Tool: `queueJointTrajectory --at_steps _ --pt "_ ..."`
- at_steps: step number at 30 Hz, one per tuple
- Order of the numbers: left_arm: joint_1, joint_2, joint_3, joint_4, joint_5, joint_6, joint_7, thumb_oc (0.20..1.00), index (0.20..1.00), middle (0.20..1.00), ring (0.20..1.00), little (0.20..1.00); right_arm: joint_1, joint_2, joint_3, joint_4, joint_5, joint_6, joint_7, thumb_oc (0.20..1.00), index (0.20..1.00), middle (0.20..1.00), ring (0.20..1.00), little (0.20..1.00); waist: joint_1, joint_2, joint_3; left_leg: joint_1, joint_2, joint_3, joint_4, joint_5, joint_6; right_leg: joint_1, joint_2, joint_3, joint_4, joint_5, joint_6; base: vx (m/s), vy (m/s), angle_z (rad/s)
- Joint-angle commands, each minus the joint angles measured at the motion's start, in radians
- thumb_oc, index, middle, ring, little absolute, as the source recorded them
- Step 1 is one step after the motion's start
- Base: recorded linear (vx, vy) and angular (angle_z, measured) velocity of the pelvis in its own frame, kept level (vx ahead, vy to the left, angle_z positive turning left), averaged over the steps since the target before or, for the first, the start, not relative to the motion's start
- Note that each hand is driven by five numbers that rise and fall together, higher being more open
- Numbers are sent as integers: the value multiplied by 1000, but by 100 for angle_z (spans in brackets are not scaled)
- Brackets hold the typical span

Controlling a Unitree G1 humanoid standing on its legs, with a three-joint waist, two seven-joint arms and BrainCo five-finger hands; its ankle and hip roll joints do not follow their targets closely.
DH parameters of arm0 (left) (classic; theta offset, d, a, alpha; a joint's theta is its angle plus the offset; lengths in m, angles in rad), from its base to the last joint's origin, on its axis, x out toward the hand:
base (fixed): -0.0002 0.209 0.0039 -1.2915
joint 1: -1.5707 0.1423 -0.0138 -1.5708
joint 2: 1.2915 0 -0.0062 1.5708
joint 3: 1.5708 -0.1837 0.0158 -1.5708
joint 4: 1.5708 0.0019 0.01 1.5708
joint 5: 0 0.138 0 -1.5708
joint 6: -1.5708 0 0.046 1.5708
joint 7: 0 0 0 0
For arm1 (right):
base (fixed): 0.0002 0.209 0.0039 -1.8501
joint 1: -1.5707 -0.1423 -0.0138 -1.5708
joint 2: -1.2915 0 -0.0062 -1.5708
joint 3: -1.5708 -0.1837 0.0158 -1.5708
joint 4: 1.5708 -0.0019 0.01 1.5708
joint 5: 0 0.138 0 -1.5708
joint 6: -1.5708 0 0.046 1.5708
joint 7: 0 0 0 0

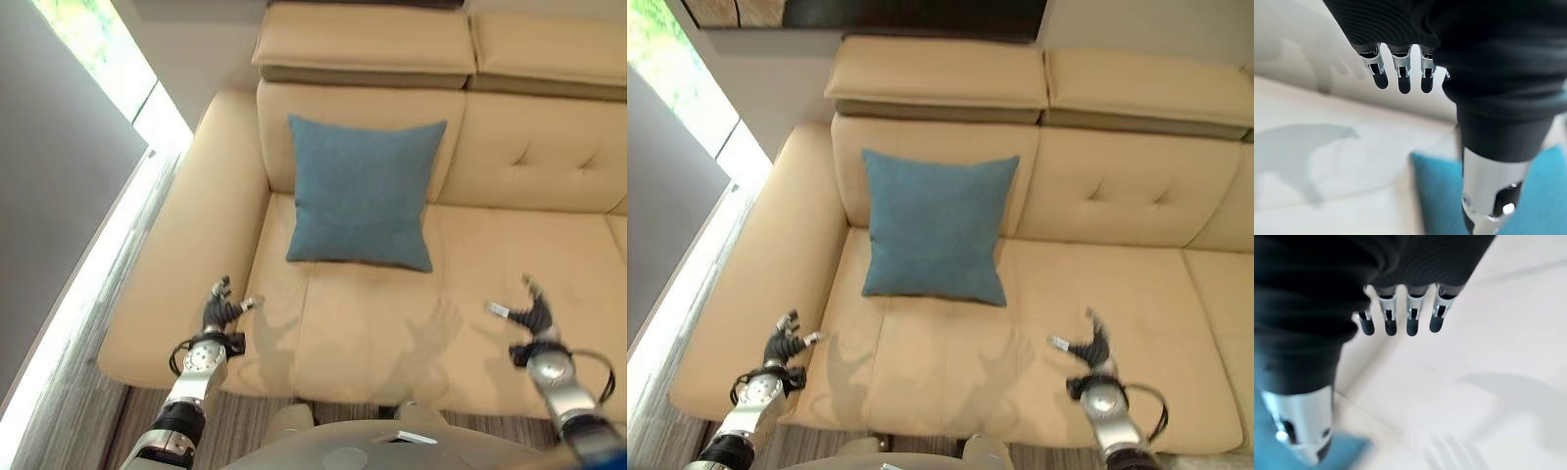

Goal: Pick up all the scattered cushions and arrange them neatly on the sofa.

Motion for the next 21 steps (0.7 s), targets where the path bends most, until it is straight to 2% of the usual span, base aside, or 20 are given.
queueJointTrajectory --at_steps 1,5,10,11,12,13,16,18,20,21 --pt "-78 -29 75 168 120 38 -39 1000 1000 1000 1000 1000 -158 -1 7 88 -67 7 48 1000 1000 1000 1000 1000 48 -39 104 109 -5 34 6 -135 -36 39 -29 36 -91 119 92 -17 -29 -27" --pt "-37 -56 108 325 176 60 -51 1000 1000 1000 1000 1000 -122 53 23 263 -75 20 70 1000 1000 1000 1000 1000 50 -39 95 168 0 59 6 -149 -36 96 -8 66 -131 117 86 -14 -57 -40" --pt "-42 -67 99 350 181 56 -47 1000 1000 1000 1000 1000 -121 90 5 380 -29 35 75 1000 1000 1000 1000 1000 56 -41 125 182 -1 42 16 -131 -31 98 2 87 -143 121 79 -109 -55 -15" --pt "-52 -73 98 352 166 56 -46 1000 1000 1000 1000 1000 -132 90 -3 389 -16 39 69 1000 1000 1000 1000 1000 58 -47 136 167 -15 12 63 -160 -24 92 -5 99 -143 131 77 -259 -25 -9" --pt "-71 -84 100 352 145 55 -49 1000 1000 1000 1000 1000 -149 81 -15 396 -3 42 59 1000 1000 1000 1000 1000 60 -58 157 136 -64 -51 170 -235 -12 77 -18 116 -142 144 73 -282 12 -12" --pt "-84 -83 104 354 133 57 -49 1000 1000 1000 1000 1000 -160 74 -22 393 4 46 60 1000 1000 1000 1000 1000 56 -59 160 139 -88 -82 201 -253 -9 59 -20 132 -138 158 72 -282 74 -34" --pt "-102 -85 104 347 120 51 -49 1000 1000 1000 1000 1000 -174 60 -40 393 21 54 65 1000 1000 1000 1000 1000 31 -40 158 177 -102 -118 198 -269 -6 11 -21 163 -131 189 78 -171 165 -92" --pt "-111 -91 92 344 129 55 -50 1000 1000 1000 1000 1000 -180 58 -50 384 30 56 72 1000 1000 1000 1000 1000 15 -31 153 204 -106 -101 147 -289 11 -21 -33 176 -125 212 88 -139 199 0" --pt "-136 -101 72 357 157 56 -39 1000 1000 1000 1000 1000 -204 63 -50 390 21 72 75 1000 1000 1000 1000 1000 5 -29 166 211 -135 -81 114 -292 37 -80 -68 187 -117 259 125 -260 264 -19" --pt "-136 -102 72 358 157 56 -39 1000 1000 1000 1000 1000 -204 63 -50 390 21 72 75 1000 1000 1000 1000 1000 7 -29 166 211 -135 -80 114 -292 38 -81 -68 189 -117 260 125 -239 205 -59"
